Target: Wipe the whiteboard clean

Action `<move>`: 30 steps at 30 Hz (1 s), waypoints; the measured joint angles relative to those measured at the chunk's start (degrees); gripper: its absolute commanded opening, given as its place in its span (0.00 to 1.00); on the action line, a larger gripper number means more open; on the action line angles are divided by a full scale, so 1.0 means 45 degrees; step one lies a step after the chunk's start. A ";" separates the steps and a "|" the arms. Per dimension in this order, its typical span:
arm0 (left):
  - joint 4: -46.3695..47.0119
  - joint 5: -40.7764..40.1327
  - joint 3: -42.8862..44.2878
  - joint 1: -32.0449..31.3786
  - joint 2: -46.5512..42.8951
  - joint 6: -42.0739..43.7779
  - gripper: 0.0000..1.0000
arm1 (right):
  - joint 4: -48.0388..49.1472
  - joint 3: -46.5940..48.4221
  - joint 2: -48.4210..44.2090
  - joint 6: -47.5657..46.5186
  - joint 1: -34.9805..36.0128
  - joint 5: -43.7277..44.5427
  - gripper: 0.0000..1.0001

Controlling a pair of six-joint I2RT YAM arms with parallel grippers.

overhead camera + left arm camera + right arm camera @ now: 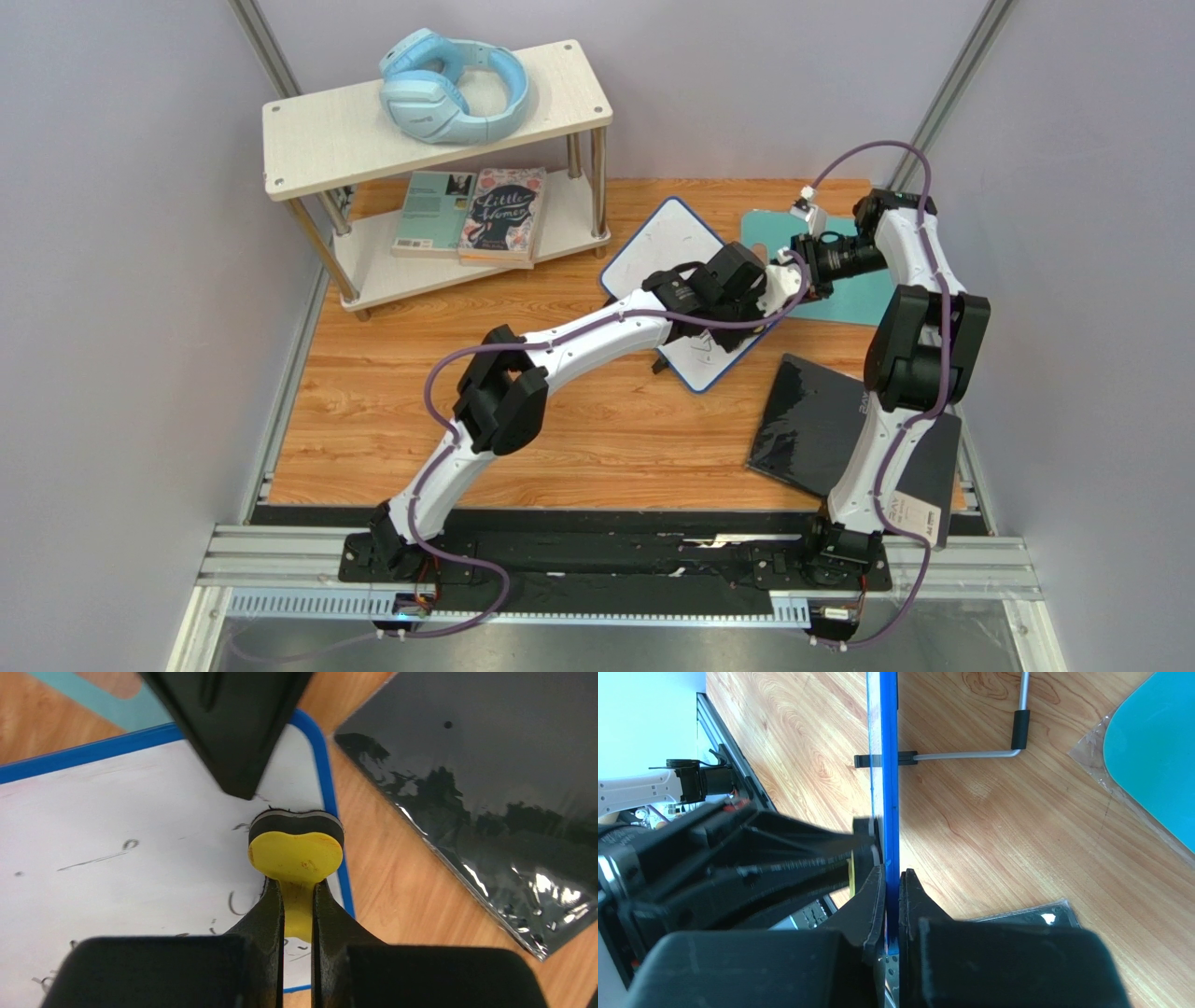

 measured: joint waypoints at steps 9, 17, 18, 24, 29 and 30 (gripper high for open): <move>-0.0306 0.0826 -0.0005 -0.0257 0.0078 -0.0029 0.00 | -0.0092 0.0267 0.0194 -0.0131 0.0029 -0.0019 0.00; 0.0408 -0.0253 -0.0631 -0.0151 -0.0146 -0.1413 0.00 | 0.0000 0.0403 0.0374 -0.0345 0.0078 -0.0146 0.00; 0.0413 -0.0389 -0.0646 -0.0146 -0.0160 -0.1598 0.00 | 0.0010 0.0423 0.0384 -0.0355 0.0092 -0.0189 0.00; 0.0398 -0.0641 -0.0602 0.0189 -0.0160 -0.2662 0.00 | 0.0374 0.0554 0.0403 -0.0427 0.0223 -0.0403 0.00; 0.0913 -0.0520 -0.1205 0.0602 -0.0408 -0.3502 0.00 | 0.0559 0.0835 0.0607 -0.0476 0.0291 -0.0534 0.00; 0.1039 -0.0510 -0.1375 0.0709 -0.0471 -0.3623 0.00 | 0.0549 0.0952 0.0704 -0.0481 0.0306 -0.0529 0.00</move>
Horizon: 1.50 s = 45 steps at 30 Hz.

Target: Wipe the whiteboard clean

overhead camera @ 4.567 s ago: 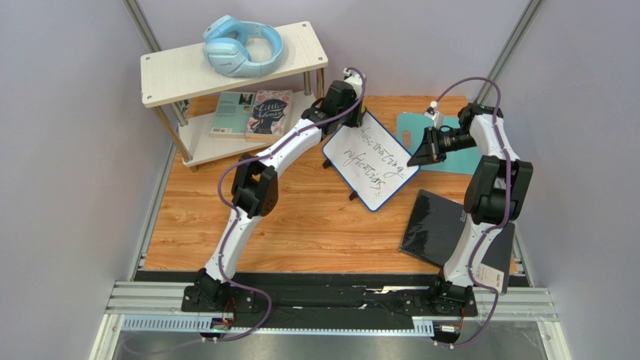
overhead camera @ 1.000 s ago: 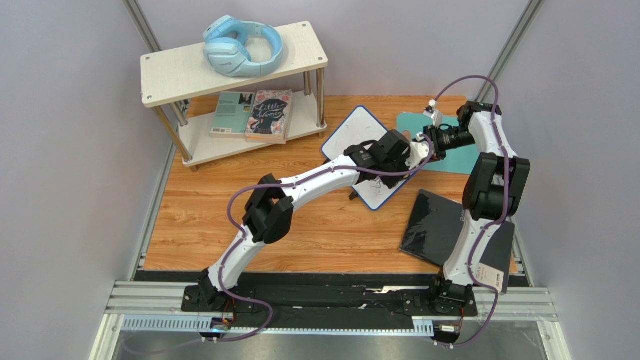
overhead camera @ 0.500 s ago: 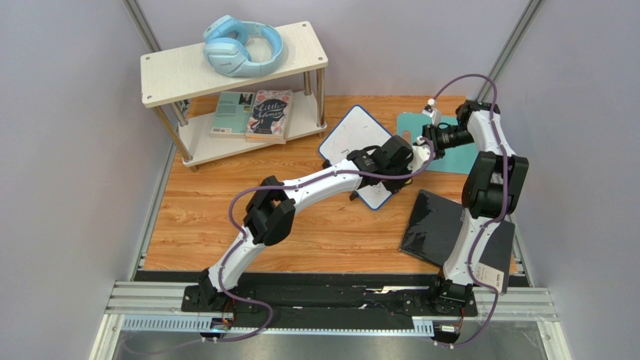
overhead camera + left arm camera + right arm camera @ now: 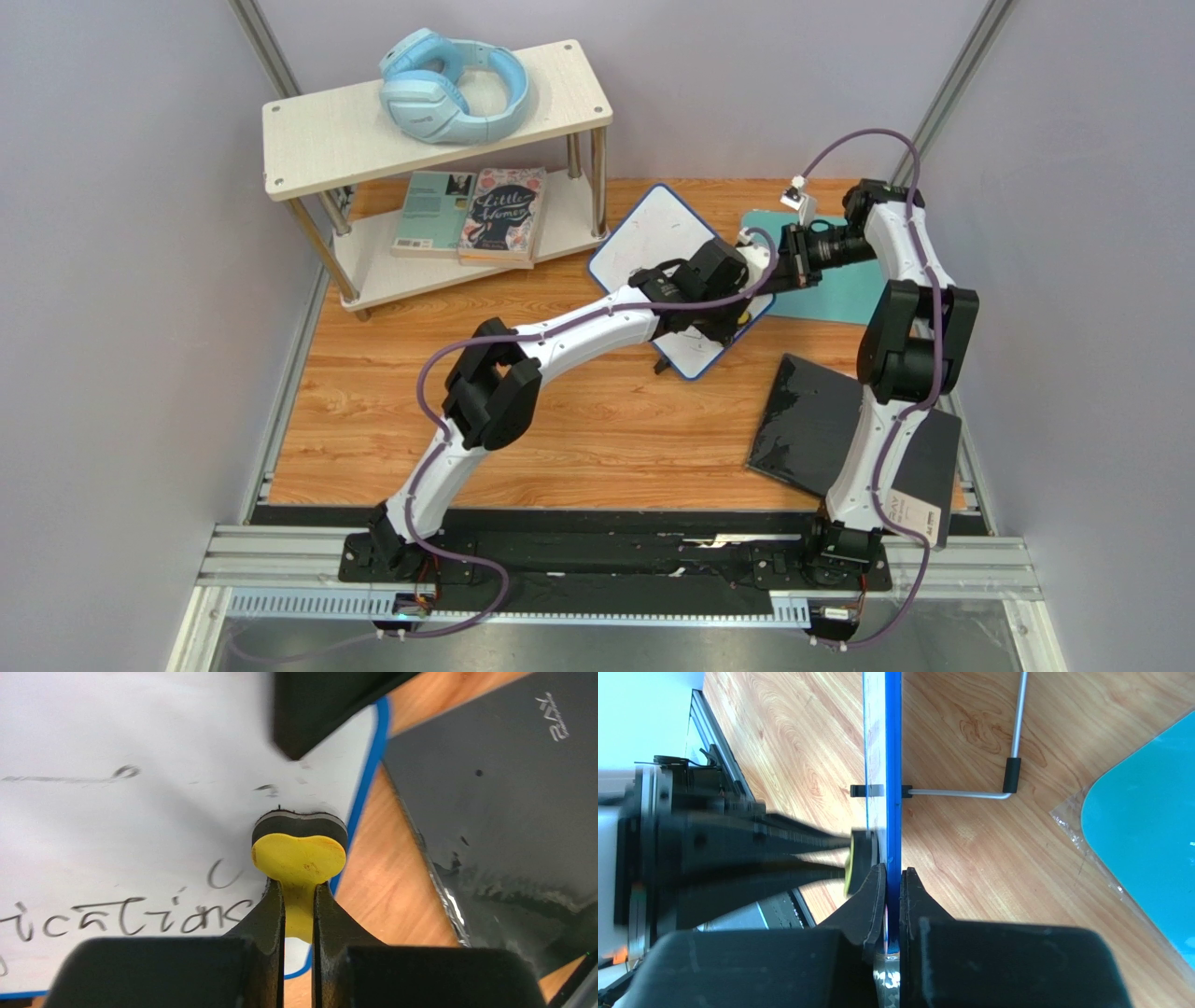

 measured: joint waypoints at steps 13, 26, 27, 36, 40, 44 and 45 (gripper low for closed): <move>0.0423 -0.0408 -0.1010 0.1603 -0.0379 -0.0588 0.00 | -0.0554 0.0845 0.0452 -0.0413 0.0000 0.0199 0.00; 0.0214 -0.0884 -0.0515 0.3065 0.0039 -0.2229 0.00 | -0.0806 0.0850 0.0447 -0.1001 -0.0005 0.0301 0.00; 0.0204 -0.0889 -0.0427 0.3245 0.0112 -0.2361 0.00 | -0.0821 0.0850 0.0447 -0.1005 -0.0005 0.0301 0.00; -0.0452 -0.1039 0.1044 0.4507 0.1180 -0.3026 0.00 | -0.0991 0.0850 0.0447 -0.1005 -0.0005 0.0340 0.00; -0.0136 -0.0714 0.0777 0.4493 0.1117 -0.2909 0.00 | -0.1083 0.0850 0.0447 -0.1039 -0.0034 0.0359 0.00; 0.0311 -0.0102 0.0345 0.4469 0.0918 -0.2132 0.00 | -0.1229 0.0850 0.0447 -0.1069 -0.0092 0.0408 0.00; 0.0330 0.0044 0.0345 0.4454 0.0918 -0.1909 0.00 | -0.1277 0.0850 0.0447 -0.1103 -0.0126 0.0437 0.00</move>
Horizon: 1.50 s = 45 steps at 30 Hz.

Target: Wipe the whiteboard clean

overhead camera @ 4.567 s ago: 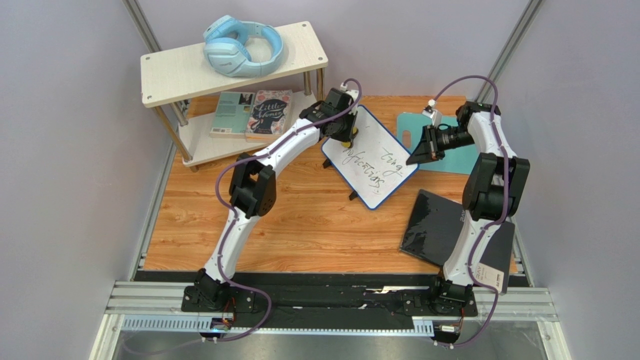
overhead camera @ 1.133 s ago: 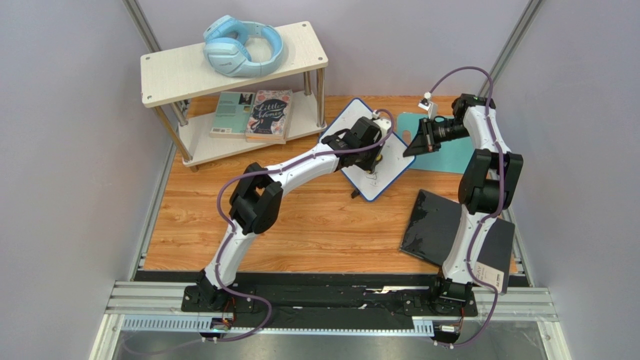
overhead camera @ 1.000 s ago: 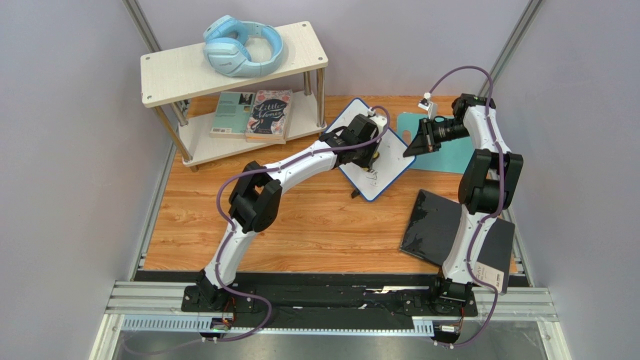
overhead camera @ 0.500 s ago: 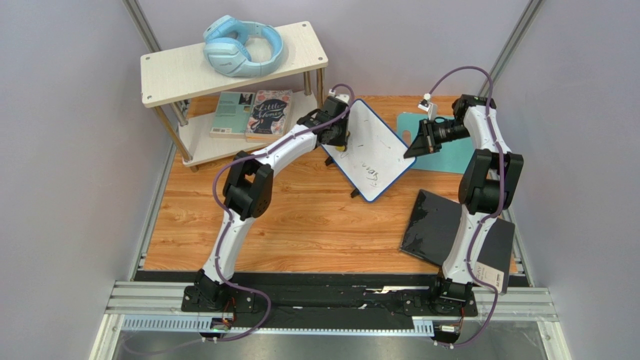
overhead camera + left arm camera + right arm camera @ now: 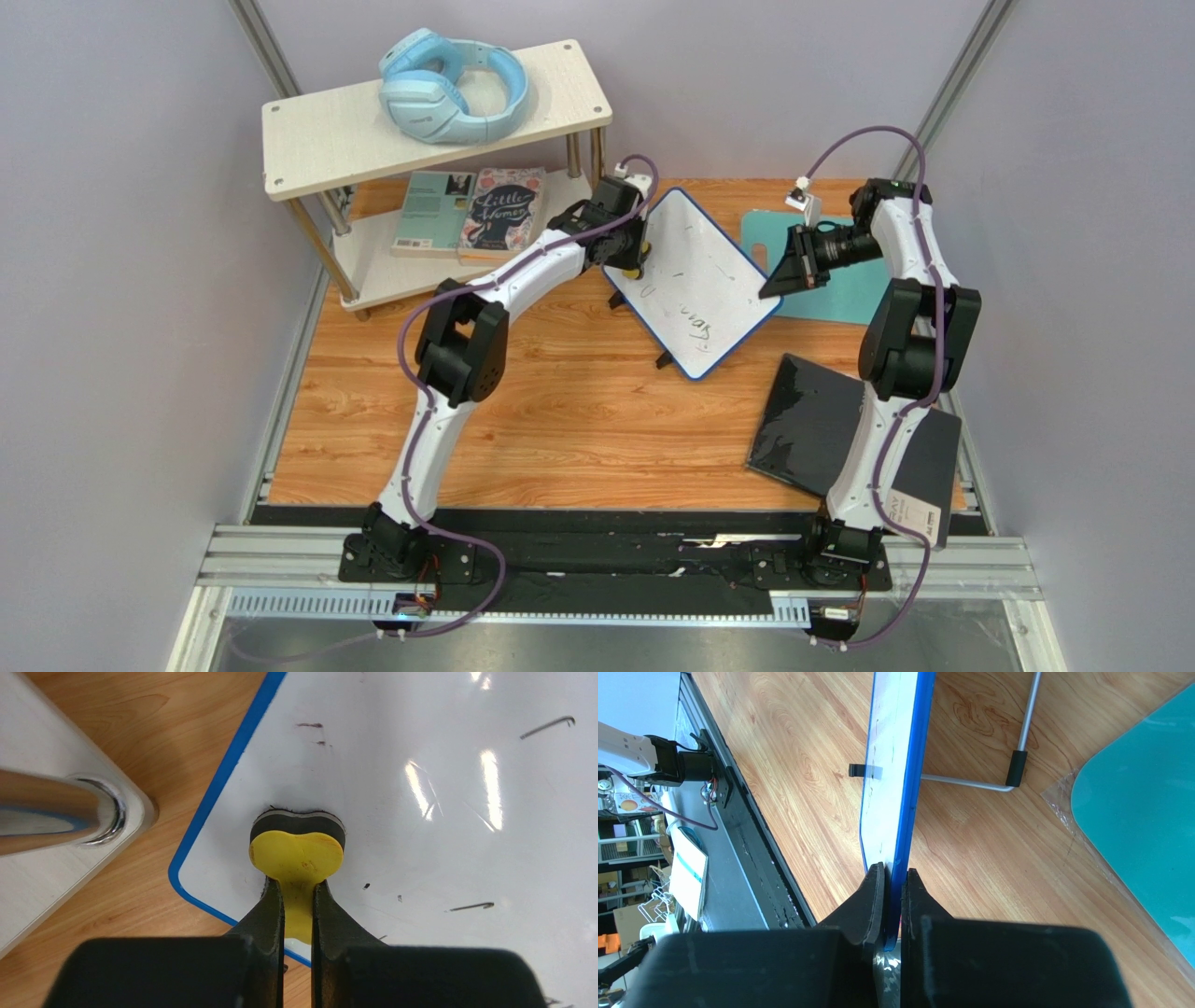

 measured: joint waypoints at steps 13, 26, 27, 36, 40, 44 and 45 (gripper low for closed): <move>-0.0874 0.2744 0.1593 -0.1938 0.0223 0.3065 0.00 | -0.0272 0.0000 0.0000 -0.0330 -0.0141 0.0141 0.00; -0.0321 0.2399 0.0461 -0.1637 -0.0287 0.1239 0.00 | -0.0223 0.0000 0.0000 -0.0427 -0.0121 0.0170 0.00; -0.0097 0.2254 -0.0131 -0.1481 -0.0534 0.1044 0.00 | -0.0233 0.0000 0.0000 -0.0427 -0.0112 0.0155 0.00; 0.0622 0.2123 -0.2701 0.0199 -0.1200 -0.0675 0.00 | -0.0316 0.0000 0.0000 -0.0423 -0.0107 0.0102 0.00; 0.0622 0.1982 -0.2696 0.0311 -0.1156 -0.1020 0.00 | -0.0330 0.0000 0.0000 -0.0427 -0.0107 0.0102 0.00; 0.0665 0.1855 -0.2696 0.0199 -0.1151 -0.1015 0.00 | -0.0345 0.0000 0.0000 -0.0423 -0.0107 0.0107 0.00; 0.0675 0.1792 -0.2691 0.0160 -0.1151 -0.0962 0.00 | -0.0345 0.0000 0.0000 -0.0423 -0.0107 0.0107 0.00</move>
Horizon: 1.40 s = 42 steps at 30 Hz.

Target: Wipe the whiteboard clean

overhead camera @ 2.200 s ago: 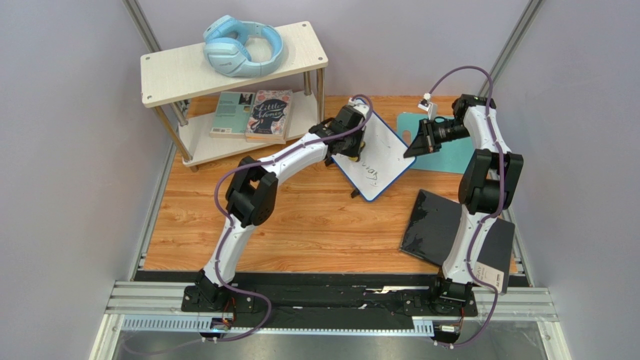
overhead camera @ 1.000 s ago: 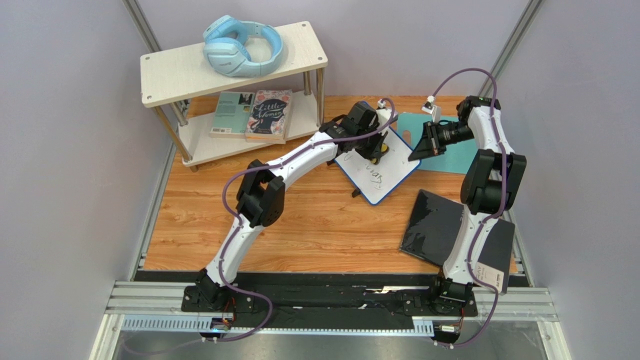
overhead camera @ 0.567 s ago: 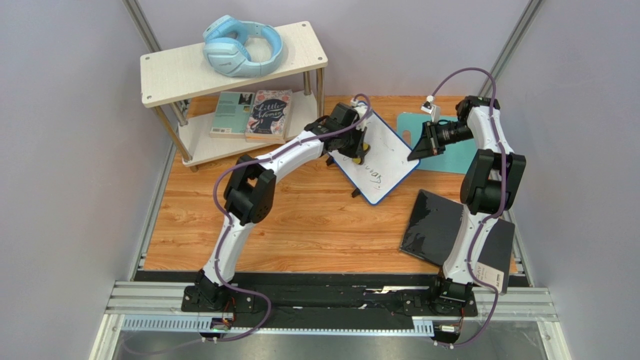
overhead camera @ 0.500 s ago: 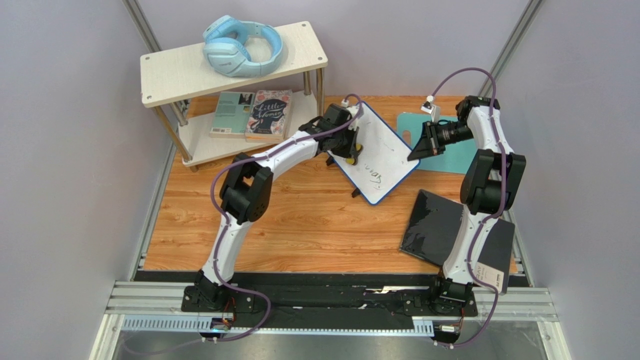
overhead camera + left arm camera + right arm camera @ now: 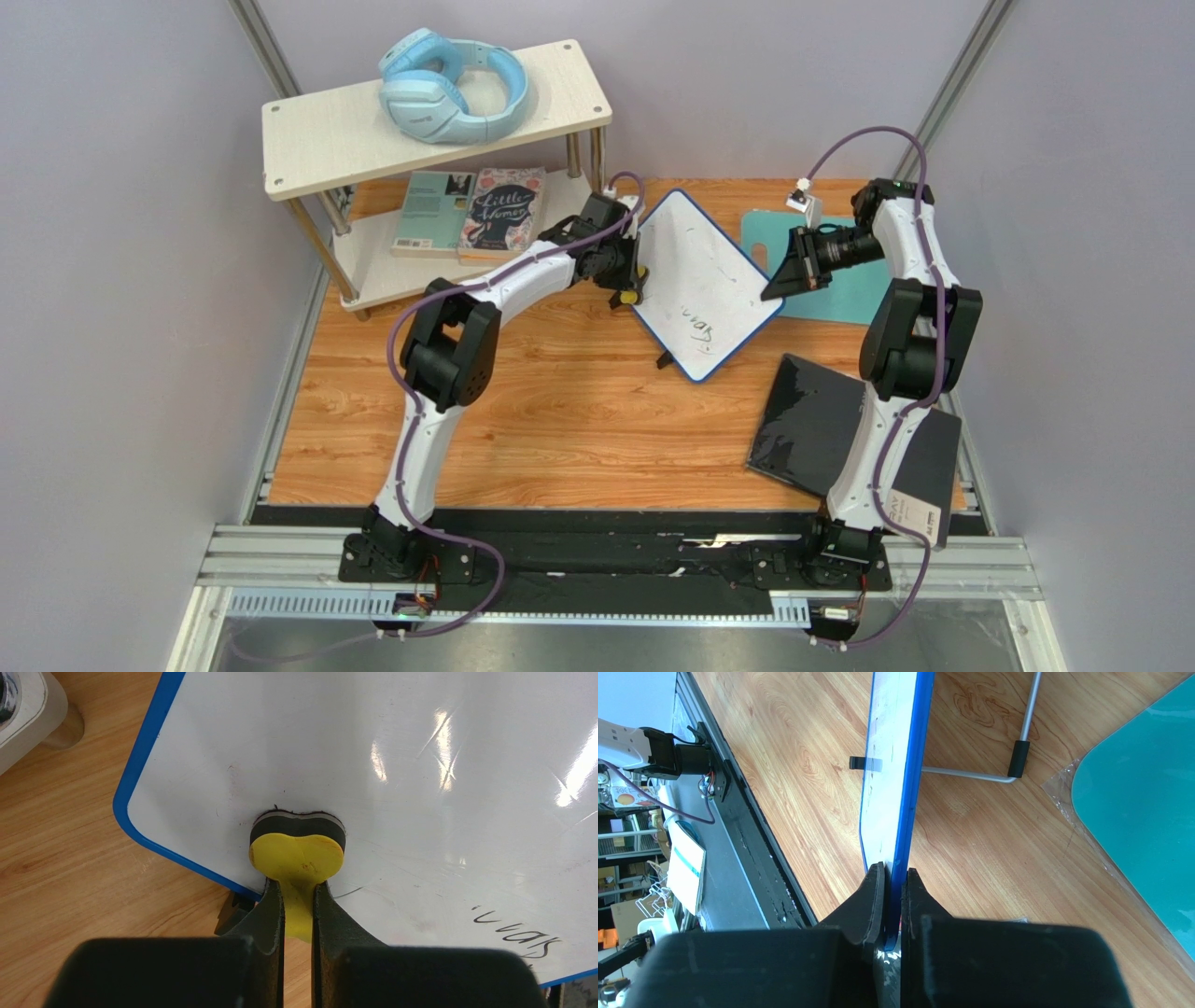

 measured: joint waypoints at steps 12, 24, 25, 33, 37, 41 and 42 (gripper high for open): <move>0.1054 -0.1112 -0.0330 -0.1515 -0.0267 0.1923 0.00 | -0.0131 0.0000 0.0000 0.0000 -0.0185 0.0073 0.00; 0.2025 0.0005 -0.0937 -0.1336 -0.0515 0.1574 0.00 | -0.0126 0.0000 0.0000 0.0000 -0.0209 0.0087 0.00; 0.2089 0.0146 -0.0981 -0.1224 -0.0525 0.1365 0.00 | -0.0126 0.0000 0.0000 0.0000 -0.0204 0.0073 0.00; 0.2210 0.0704 -0.1035 -0.0602 -0.0534 0.0340 0.00 | 0.0034 0.0000 0.0000 0.0000 -0.0087 -0.0010 0.00; 0.2191 0.1044 -0.1015 -0.0471 -0.0529 0.0238 0.00 | 0.0073 0.0000 0.0000 -0.0005 -0.0068 -0.0058 0.00; 0.2093 0.0801 -0.0947 -0.0826 -0.0529 0.0792 0.00 | 0.0068 0.0000 0.0000 -0.0010 -0.0068 -0.0044 0.00; 0.2059 0.0602 -0.0913 -0.0947 -0.0529 0.1064 0.00 | 0.0058 0.0000 0.0000 -0.0010 -0.0073 -0.0034 0.00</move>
